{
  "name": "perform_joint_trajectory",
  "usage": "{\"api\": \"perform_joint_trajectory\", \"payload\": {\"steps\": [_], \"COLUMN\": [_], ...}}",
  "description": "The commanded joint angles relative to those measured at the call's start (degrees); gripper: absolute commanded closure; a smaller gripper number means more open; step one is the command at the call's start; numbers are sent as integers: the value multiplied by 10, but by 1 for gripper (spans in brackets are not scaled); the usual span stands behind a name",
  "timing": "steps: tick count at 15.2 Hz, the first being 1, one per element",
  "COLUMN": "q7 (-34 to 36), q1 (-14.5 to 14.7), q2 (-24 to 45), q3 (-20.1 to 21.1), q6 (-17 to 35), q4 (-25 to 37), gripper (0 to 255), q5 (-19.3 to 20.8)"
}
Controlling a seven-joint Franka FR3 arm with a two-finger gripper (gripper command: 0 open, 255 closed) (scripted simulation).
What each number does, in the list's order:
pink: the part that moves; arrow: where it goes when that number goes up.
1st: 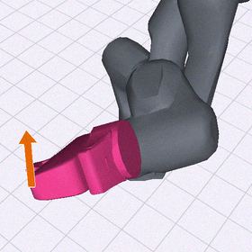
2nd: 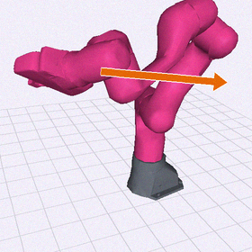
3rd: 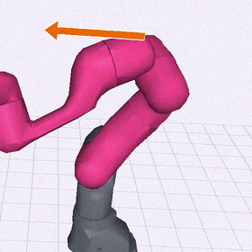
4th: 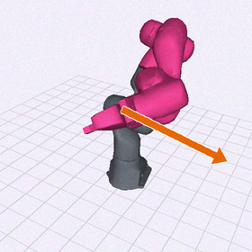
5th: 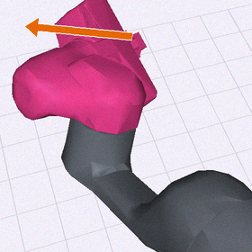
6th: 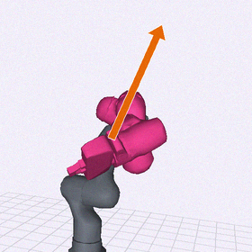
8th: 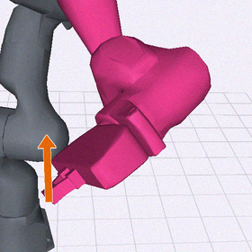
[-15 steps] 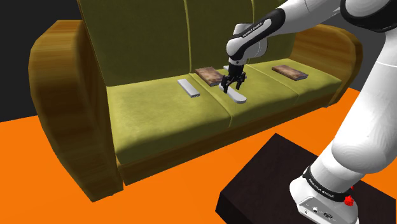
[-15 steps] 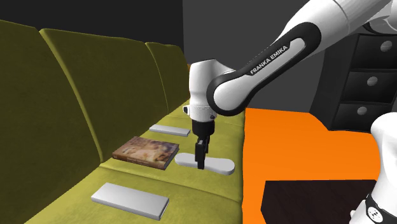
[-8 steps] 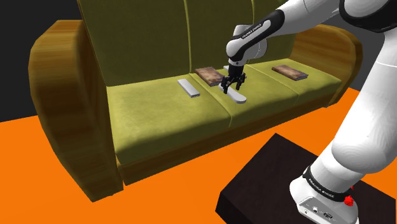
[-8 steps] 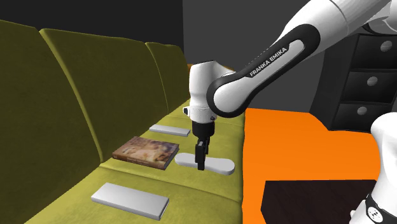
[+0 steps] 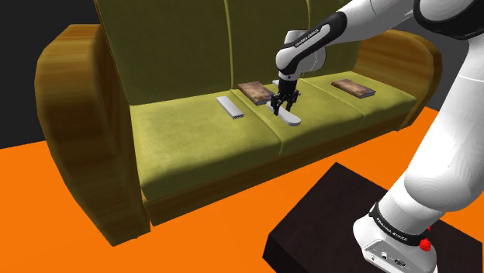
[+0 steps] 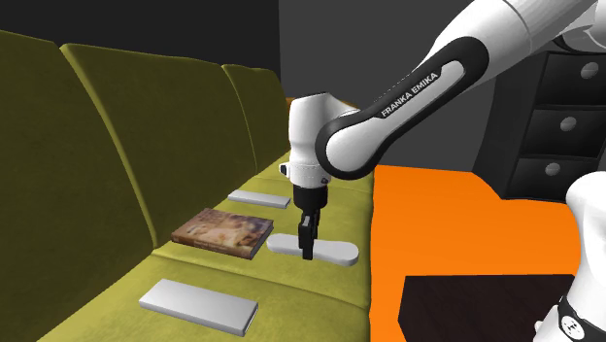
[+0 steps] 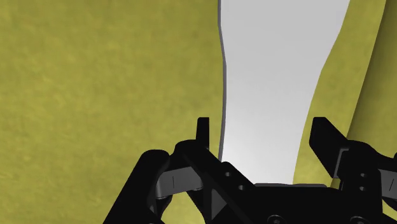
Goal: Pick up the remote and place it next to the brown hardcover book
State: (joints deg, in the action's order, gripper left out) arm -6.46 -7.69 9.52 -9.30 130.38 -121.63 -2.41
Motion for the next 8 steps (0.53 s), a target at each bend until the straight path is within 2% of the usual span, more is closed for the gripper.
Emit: {"api": "perform_joint_trajectory", "payload": {"steps": [1, 8], "q7": [0, 4], "q1": [0, 1], "q2": [0, -25], "q3": [0, -1], "q6": [0, -42], "q4": [0, 18], "gripper": [255, 255], "q5": [0, 6]}}
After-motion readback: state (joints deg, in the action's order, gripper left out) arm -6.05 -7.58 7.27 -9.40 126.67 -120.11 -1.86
